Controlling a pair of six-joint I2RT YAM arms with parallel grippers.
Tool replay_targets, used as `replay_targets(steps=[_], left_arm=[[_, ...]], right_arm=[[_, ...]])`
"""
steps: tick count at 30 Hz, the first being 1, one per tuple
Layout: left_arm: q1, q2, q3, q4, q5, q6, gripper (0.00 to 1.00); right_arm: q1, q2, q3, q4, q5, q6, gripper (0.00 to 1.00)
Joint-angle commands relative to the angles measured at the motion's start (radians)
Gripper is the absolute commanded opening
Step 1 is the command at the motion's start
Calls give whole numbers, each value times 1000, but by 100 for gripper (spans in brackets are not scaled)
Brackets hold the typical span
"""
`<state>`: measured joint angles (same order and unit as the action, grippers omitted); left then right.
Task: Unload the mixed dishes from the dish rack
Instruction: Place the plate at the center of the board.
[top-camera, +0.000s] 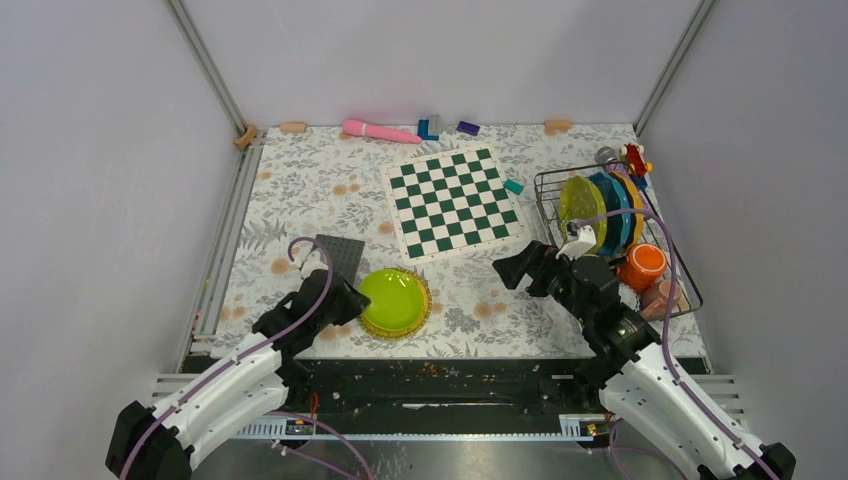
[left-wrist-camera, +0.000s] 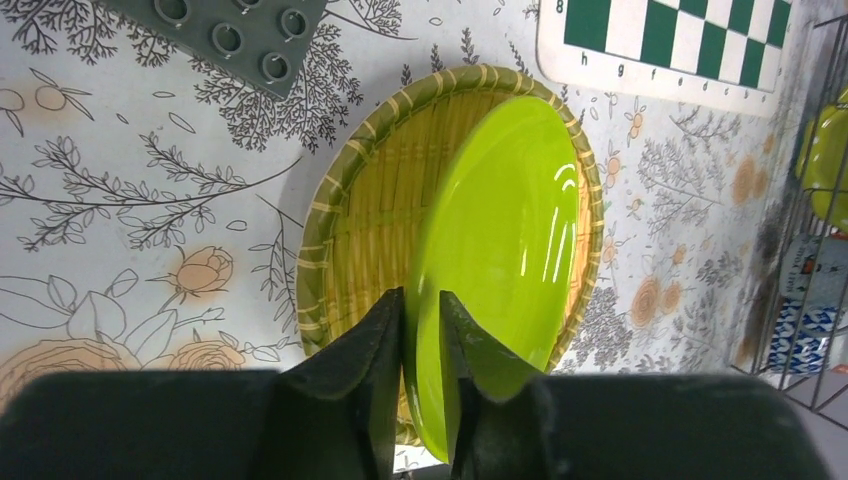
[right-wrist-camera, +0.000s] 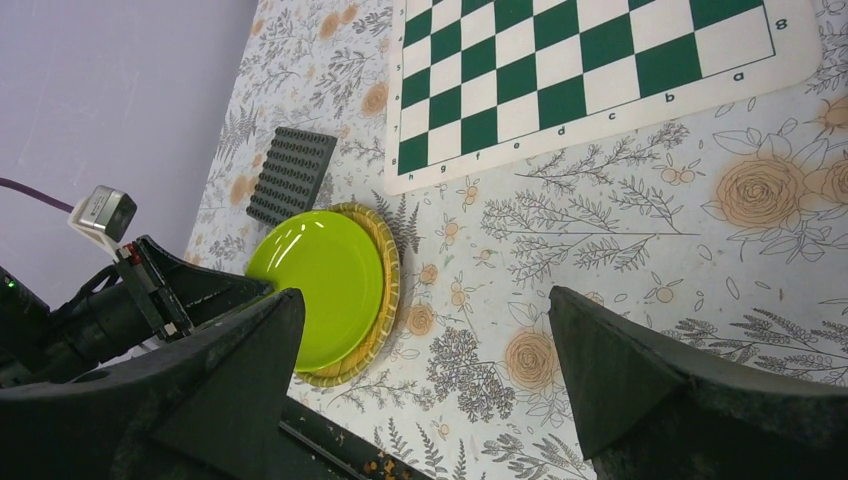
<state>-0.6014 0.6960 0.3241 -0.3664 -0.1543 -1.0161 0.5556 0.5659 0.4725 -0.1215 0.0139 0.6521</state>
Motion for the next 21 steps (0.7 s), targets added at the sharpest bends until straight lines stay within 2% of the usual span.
replay_targets(steps=[1, 14, 18, 21], left_arm=[[8, 0, -5, 35, -18, -7, 23], [10, -7, -3, 5, -34, 1, 47], [9, -10, -3, 2, -37, 5, 61], [9, -15, -1, 1, -34, 9, 68]], right_arm=[[6, -19, -5, 46, 50, -25, 99], [6, -8, 7, 19, 97, -52, 100], [6, -3, 8, 15, 99, -59, 100], [6, 0, 13, 10, 103, -63, 100]])
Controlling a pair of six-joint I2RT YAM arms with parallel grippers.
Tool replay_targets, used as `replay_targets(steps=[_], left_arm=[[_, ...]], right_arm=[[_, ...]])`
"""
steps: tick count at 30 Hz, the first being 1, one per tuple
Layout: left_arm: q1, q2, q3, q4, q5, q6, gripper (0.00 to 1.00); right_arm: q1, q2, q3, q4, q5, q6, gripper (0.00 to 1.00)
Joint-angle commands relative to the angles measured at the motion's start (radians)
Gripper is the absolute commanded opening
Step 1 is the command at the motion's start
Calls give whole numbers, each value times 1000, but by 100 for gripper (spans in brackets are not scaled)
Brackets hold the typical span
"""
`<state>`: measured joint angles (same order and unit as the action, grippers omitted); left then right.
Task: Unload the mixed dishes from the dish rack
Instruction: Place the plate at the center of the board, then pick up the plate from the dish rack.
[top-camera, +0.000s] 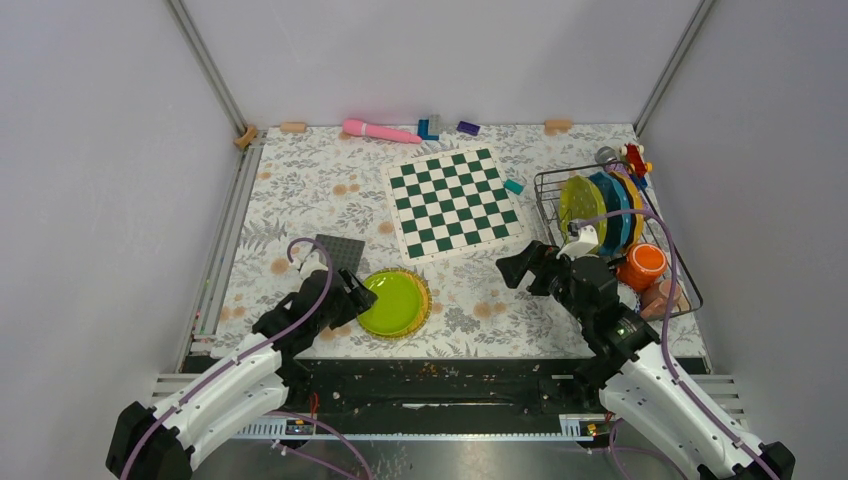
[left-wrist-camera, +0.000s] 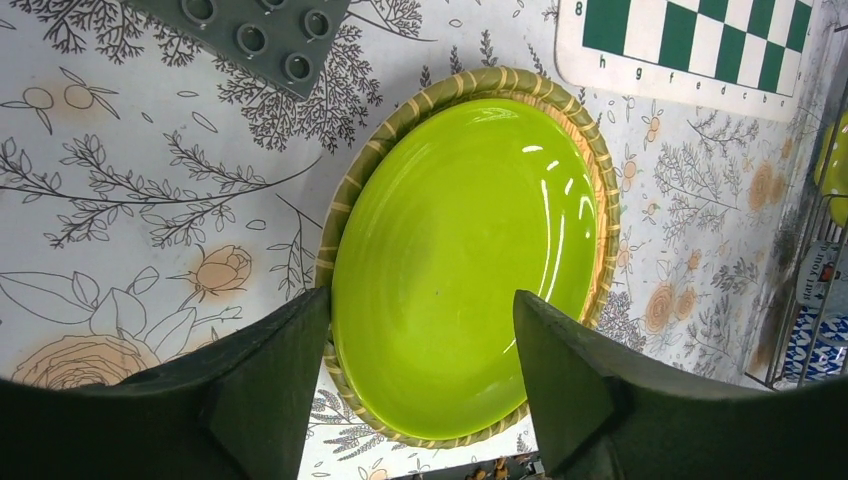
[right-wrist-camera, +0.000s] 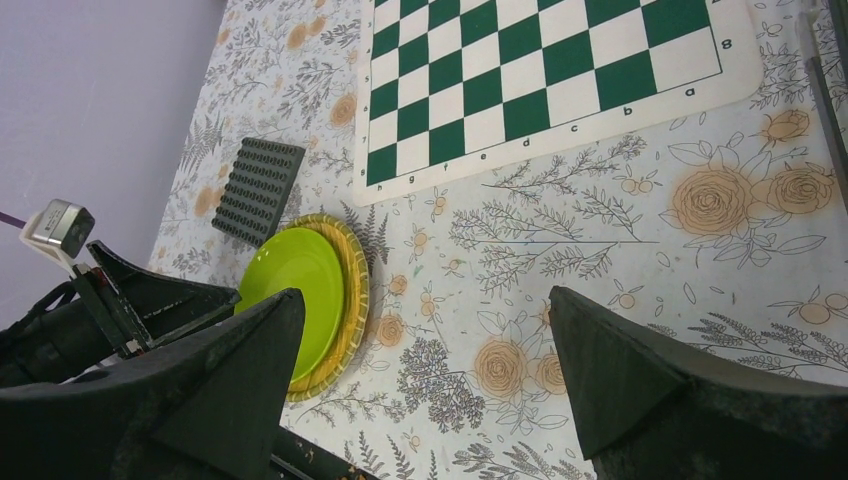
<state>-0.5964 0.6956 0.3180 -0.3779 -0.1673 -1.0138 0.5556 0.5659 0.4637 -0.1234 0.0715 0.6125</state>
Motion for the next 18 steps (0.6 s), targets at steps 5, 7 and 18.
replay_targets(steps=[5, 7, 18], left_arm=[[4, -36, 1, 7, -26, 7, 83], [4, -47, 5, -2, -31, 9, 89], [4, -16, 66, 72, 11, 54, 99]], right_arm=[[6, 1, 24, 9, 51, -38, 100], [6, 3, 26, 5, 52, -47, 100], [6, -10, 76, -68, 184, -137, 100]])
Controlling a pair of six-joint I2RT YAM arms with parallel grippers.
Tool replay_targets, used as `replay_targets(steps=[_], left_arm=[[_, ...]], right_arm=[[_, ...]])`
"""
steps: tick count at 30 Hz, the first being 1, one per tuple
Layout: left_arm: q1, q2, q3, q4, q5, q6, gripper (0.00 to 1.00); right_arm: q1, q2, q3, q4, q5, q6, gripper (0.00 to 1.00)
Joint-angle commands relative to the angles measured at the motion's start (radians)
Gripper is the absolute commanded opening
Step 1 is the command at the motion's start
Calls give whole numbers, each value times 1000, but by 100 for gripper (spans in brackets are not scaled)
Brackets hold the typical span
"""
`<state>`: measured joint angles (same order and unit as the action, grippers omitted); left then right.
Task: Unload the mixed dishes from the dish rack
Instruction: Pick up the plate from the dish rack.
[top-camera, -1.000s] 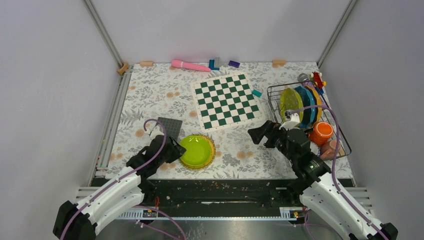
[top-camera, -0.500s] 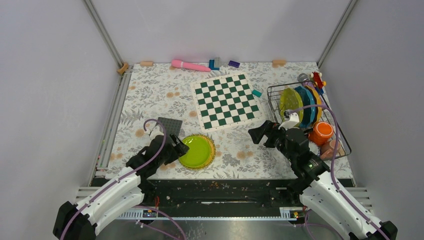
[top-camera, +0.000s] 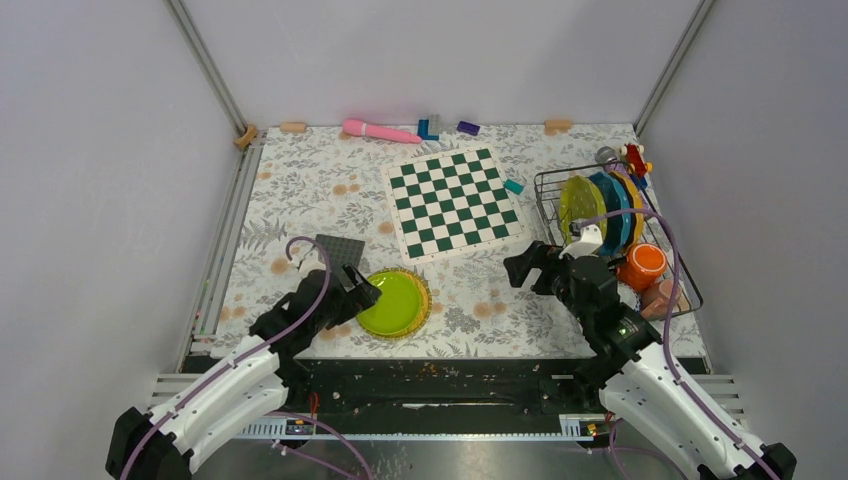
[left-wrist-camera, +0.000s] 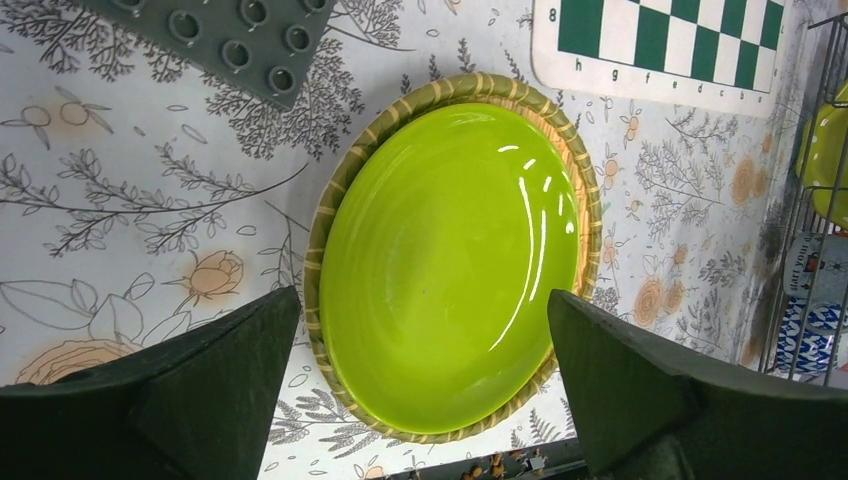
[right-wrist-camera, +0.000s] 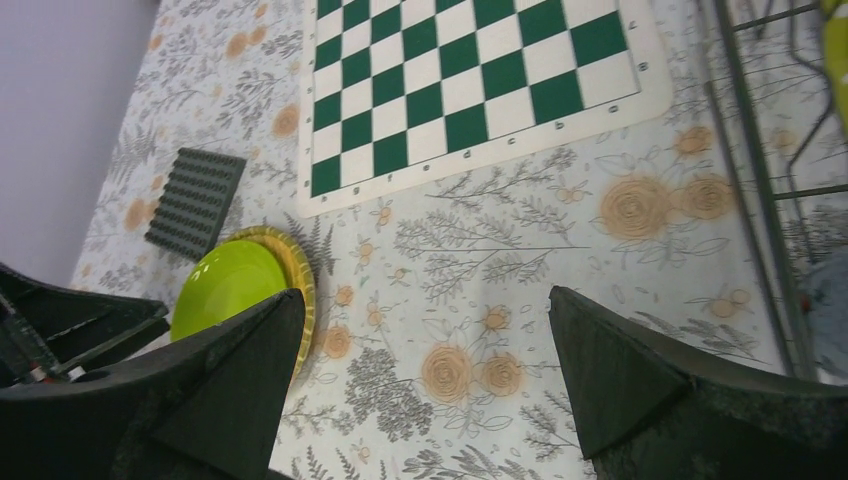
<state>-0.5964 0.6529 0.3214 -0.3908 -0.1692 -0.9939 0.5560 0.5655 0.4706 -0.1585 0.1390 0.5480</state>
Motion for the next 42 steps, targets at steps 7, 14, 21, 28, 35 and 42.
replay_targets(steps=[7, 14, 21, 28, 35, 42], left_arm=[[4, 137, 94, 242, 84, 75, 99], [4, 226, 130, 307, 140, 110, 99], [4, 186, 234, 327, 154, 162, 99], [4, 100, 262, 303, 93, 260, 99], [4, 13, 251, 137, -135, 286, 99], [5, -54, 208, 132, -219, 278, 99]], right_arm=[[3, 106, 314, -212, 438, -210, 100], [-124, 315, 521, -328, 433, -375, 100], [-315, 522, 631, -350, 325, -466, 100], [-371, 660, 701, -359, 276, -526, 95], [-403, 762, 741, -364, 309, -592, 91], [-447, 850, 792, -385, 236, -616, 89]])
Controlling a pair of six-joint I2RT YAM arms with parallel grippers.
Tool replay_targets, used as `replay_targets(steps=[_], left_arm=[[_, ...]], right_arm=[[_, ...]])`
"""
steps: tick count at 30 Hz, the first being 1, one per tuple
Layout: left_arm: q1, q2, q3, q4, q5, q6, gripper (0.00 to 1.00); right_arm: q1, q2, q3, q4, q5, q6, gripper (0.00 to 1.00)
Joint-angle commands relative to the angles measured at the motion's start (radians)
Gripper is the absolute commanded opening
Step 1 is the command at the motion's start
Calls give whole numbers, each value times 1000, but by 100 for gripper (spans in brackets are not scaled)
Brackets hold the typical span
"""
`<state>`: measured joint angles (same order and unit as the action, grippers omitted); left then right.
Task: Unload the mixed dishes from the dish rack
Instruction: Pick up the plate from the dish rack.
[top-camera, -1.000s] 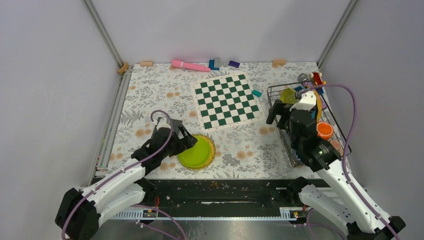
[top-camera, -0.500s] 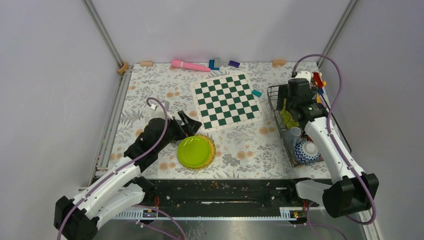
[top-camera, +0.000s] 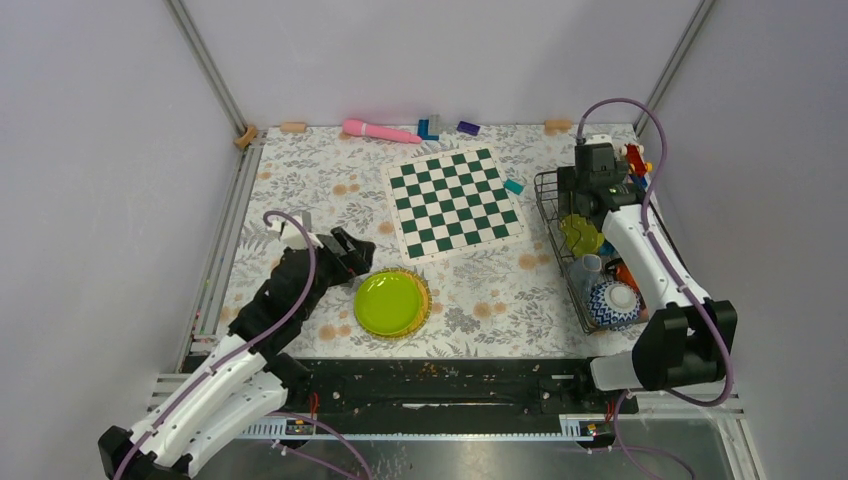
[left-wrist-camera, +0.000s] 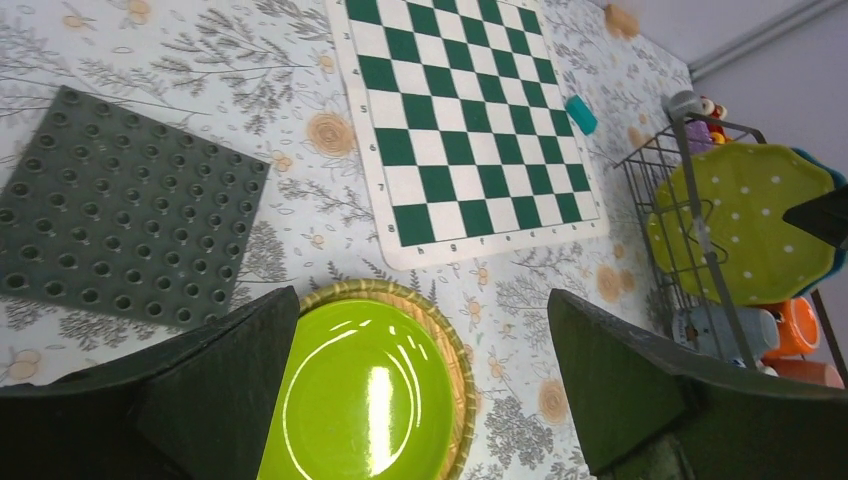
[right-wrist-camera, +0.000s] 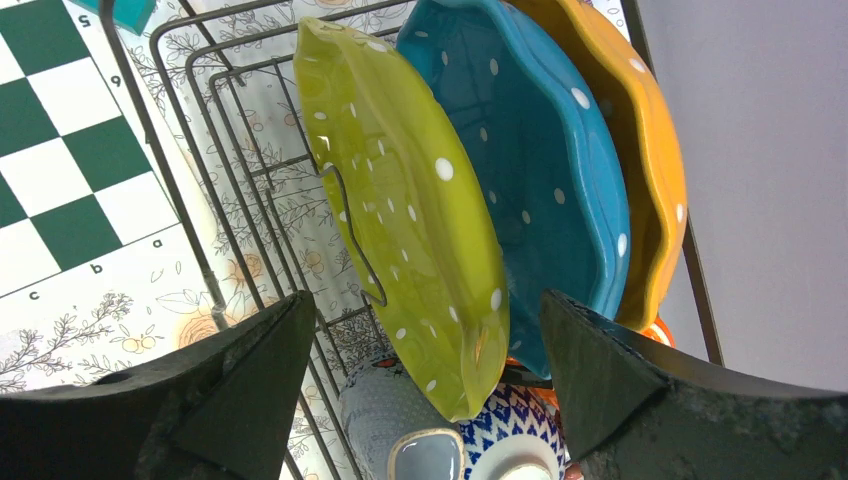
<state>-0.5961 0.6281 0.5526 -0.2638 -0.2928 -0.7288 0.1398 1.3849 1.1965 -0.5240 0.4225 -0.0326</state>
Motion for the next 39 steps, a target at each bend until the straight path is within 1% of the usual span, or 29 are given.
replay_targets(steps=[1, 6, 11, 13, 18, 23, 25, 30, 32, 35, 39], left_arm=[[4, -32, -27, 2, -107, 11, 99], [5, -33, -20, -24, -145, -1, 99], [6, -32, -17, -45, -173, -10, 99], [5, -38, -18, -46, -174, -10, 99], [5, -44, -25, -43, -177, -11, 99], [5, -49, -16, -64, -174, -12, 99], [5, -57, -18, -64, -177, -14, 99], [6, -69, -20, -75, -182, -17, 99], [5, -71, -21, -75, -183, -17, 99], [5, -71, -20, -77, -185, -17, 99], [5, -71, -19, -78, -181, -15, 99]], right_arm=[[-40, 39, 73, -28, -65, -37, 88], [-78, 72, 81, -32, -175, -70, 85], [-97, 106, 92, -32, -165, -90, 82], [-112, 121, 96, -33, -188, -95, 80], [-132, 145, 97, -27, -259, -105, 73], [-133, 153, 86, -18, -274, -117, 66], [-162, 155, 79, -9, -277, -112, 61], [-167, 151, 58, 7, -292, -123, 50], [-169, 144, 49, 15, -319, -153, 46], [-169, 135, 39, 17, -362, -206, 34], [-169, 134, 52, 5, -369, -244, 21]])
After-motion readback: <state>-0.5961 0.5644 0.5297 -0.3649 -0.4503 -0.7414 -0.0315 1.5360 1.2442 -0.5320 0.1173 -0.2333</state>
